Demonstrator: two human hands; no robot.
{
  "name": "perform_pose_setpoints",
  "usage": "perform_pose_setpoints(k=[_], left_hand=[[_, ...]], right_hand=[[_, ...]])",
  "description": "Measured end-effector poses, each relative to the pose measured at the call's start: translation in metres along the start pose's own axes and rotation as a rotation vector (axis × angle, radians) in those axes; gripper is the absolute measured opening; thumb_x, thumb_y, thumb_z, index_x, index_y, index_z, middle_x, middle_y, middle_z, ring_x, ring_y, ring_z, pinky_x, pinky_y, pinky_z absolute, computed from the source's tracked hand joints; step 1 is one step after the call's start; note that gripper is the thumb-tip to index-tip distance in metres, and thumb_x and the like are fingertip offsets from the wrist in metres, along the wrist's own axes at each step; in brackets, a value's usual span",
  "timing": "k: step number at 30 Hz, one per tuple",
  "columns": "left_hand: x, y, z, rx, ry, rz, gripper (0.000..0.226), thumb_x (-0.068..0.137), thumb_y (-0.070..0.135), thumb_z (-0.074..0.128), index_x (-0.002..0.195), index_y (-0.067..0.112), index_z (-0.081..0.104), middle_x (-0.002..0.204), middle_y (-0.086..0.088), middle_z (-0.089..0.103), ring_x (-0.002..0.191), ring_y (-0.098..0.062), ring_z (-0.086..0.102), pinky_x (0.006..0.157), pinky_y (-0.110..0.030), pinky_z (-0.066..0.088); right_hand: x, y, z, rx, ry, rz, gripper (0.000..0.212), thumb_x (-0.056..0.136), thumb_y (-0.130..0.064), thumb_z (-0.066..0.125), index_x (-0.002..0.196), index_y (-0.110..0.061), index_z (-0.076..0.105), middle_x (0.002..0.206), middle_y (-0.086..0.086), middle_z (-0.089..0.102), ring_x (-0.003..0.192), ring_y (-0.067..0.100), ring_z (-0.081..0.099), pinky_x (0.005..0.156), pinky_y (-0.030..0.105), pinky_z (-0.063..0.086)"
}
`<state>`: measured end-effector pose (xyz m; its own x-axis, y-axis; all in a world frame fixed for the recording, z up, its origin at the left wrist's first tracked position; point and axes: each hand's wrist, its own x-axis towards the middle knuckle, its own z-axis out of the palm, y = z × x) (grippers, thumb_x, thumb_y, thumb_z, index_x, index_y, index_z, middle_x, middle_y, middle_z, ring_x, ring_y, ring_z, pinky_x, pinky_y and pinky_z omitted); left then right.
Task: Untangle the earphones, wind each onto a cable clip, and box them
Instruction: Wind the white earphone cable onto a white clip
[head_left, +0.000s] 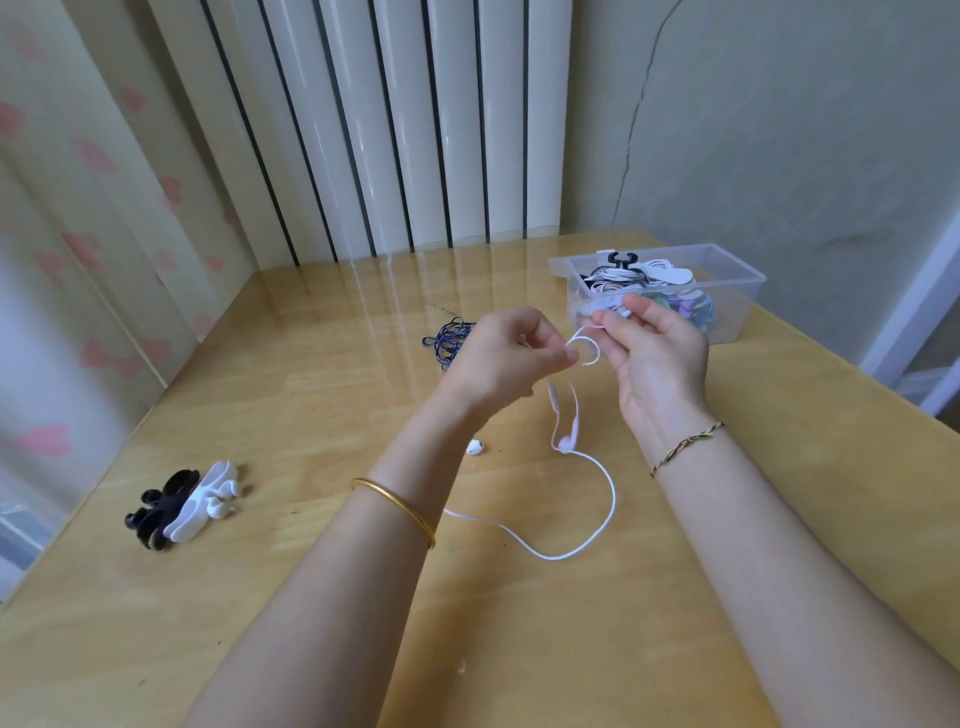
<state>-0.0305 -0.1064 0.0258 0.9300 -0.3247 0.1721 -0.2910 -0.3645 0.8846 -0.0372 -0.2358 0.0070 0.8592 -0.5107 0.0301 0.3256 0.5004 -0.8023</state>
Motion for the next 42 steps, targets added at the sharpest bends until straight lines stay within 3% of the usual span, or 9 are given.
perform_pose_setpoints(k=[10,16,19,22,24,28,33,36,42], left_hand=[[0.001,0.002,-0.005,-0.244,0.012,-0.237,0.014,0.084,0.01,0.063,0.072,0.015,0.059,0.079,-0.001,0.06,0.065,-0.013,0.054,0.055,-0.022,0.045],[0.001,0.007,-0.009,-0.409,-0.037,-0.306,0.017,0.082,0.004,0.06,0.069,0.014,0.054,0.063,0.002,0.06,0.057,-0.014,0.054,0.052,-0.021,0.042],[0.001,0.006,-0.004,-0.43,0.02,-0.314,0.02,0.084,0.006,0.062,0.068,0.013,0.053,0.069,-0.001,0.061,0.055,-0.014,0.056,0.049,-0.021,0.044],[0.002,0.005,0.0,-0.434,0.079,-0.31,0.021,0.088,0.006,0.058,0.07,0.013,0.051,0.071,-0.004,0.058,0.054,-0.013,0.055,0.048,-0.021,0.046],[0.004,0.005,0.0,-0.431,0.104,-0.302,0.021,0.091,0.006,0.055,0.071,0.012,0.049,0.071,-0.004,0.056,0.053,-0.012,0.054,0.047,-0.02,0.046],[0.005,0.003,0.001,-0.419,0.144,-0.282,0.02,0.094,0.008,0.051,0.075,0.013,0.047,0.069,-0.004,0.056,0.049,-0.01,0.054,0.046,-0.02,0.046],[0.004,0.001,0.002,-0.419,0.169,-0.239,0.015,0.094,0.006,0.05,0.08,0.011,0.048,0.068,-0.006,0.059,0.05,-0.011,0.058,0.047,-0.021,0.049],[0.004,0.0,0.001,-0.395,0.207,-0.236,0.013,0.094,0.009,0.052,0.081,0.012,0.05,0.075,-0.007,0.064,0.053,-0.011,0.059,0.046,-0.018,0.048],[0.008,-0.003,-0.01,-0.384,0.41,-0.235,0.016,0.094,0.013,0.053,0.079,0.017,0.051,0.073,0.0,0.062,0.056,-0.011,0.051,0.044,-0.016,0.036]], right_hand=[[0.004,-0.004,-0.009,-0.176,-0.157,-0.008,0.022,0.083,0.017,0.057,0.092,-0.003,0.057,0.088,0.014,0.049,0.067,0.017,0.065,0.067,0.024,0.057],[0.001,-0.004,-0.007,-0.179,-0.257,0.105,0.019,0.083,0.014,0.058,0.097,0.002,0.059,0.089,0.014,0.055,0.065,0.018,0.068,0.064,0.022,0.056],[-0.005,-0.001,-0.004,-0.225,-0.288,0.117,0.007,0.091,-0.002,0.057,0.093,-0.005,0.063,0.083,0.011,0.064,0.065,0.013,0.068,0.068,0.027,0.055],[-0.008,0.0,-0.004,-0.333,-0.315,0.105,0.017,0.094,-0.025,0.056,0.09,-0.012,0.067,0.083,0.003,0.068,0.074,0.011,0.065,0.069,0.027,0.052],[-0.01,0.0,-0.005,-0.451,-0.362,0.049,0.006,0.087,-0.017,0.066,0.093,-0.016,0.064,0.085,0.0,0.067,0.077,0.01,0.062,0.067,0.025,0.049],[-0.012,0.004,-0.003,-0.514,-0.382,-0.004,0.033,0.081,0.013,0.059,0.093,-0.018,0.054,0.084,0.003,0.063,0.077,0.015,0.061,0.065,0.028,0.053],[-0.016,0.007,0.0,-0.527,-0.425,0.033,0.032,0.086,0.002,0.062,0.109,-0.016,0.05,0.09,0.003,0.059,0.077,0.016,0.062,0.078,0.043,0.055],[-0.018,0.009,0.0,-0.593,-0.448,-0.048,0.042,0.081,0.005,0.067,0.11,-0.017,0.048,0.092,0.005,0.056,0.079,0.019,0.062,0.071,0.037,0.055],[-0.004,0.003,-0.014,-0.581,-0.36,-0.032,0.046,0.083,0.019,0.052,0.113,-0.016,0.05,0.097,0.006,0.06,0.07,0.015,0.067,0.067,0.028,0.054]])
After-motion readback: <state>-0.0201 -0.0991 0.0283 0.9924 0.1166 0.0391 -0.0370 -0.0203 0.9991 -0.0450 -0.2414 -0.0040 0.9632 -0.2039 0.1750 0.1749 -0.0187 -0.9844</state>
